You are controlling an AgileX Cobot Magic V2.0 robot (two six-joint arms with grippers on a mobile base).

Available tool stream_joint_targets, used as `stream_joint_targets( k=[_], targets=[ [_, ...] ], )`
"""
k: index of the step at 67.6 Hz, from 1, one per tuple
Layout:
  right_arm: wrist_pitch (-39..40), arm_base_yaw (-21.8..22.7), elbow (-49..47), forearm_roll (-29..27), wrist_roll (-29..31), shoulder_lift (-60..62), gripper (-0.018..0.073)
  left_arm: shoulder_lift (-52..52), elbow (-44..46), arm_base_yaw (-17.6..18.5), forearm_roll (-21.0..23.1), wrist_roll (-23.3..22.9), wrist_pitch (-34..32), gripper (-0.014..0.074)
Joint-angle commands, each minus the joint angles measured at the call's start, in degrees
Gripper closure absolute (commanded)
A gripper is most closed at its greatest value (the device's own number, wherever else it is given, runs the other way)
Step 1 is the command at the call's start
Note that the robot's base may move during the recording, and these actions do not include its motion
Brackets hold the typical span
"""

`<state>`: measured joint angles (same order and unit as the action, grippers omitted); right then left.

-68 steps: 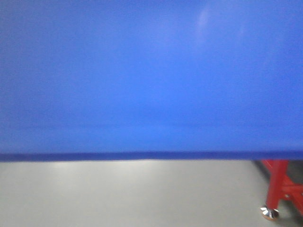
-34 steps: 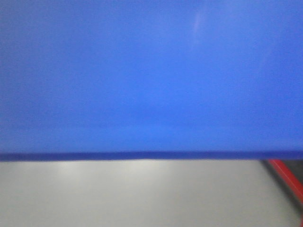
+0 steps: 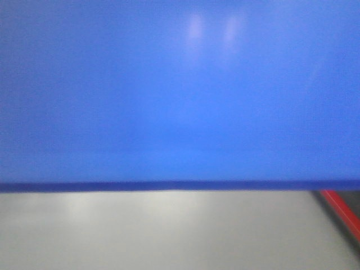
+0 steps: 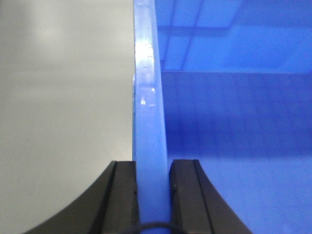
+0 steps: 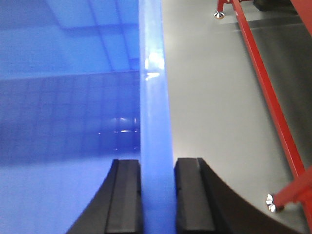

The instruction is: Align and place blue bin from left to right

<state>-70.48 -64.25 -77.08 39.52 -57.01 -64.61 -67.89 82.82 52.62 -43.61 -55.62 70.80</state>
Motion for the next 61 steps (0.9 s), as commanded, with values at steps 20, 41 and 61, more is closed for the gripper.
stream_joint_targets(
  k=[20, 41, 61],
  targets=[
    [5.2, -0.6, -0.7, 3.1, -0.4, 0.7, 0.0640, 0.6, 0.7, 1.1, -1.9, -0.3, -6.7, 0.0707],
    [9.1, -0.6, -0.7, 3.1, -0.4, 0.7, 0.0640, 0.6, 0.7, 1.1, -2.3, -0.3, -7.5, 0.0707],
    [9.7, -0.6, -0.7, 3.1, -0.4, 0.7, 0.0640, 0.6, 0.7, 1.1, -3.6, -0.3, -7.6, 0.0707]
  ],
)
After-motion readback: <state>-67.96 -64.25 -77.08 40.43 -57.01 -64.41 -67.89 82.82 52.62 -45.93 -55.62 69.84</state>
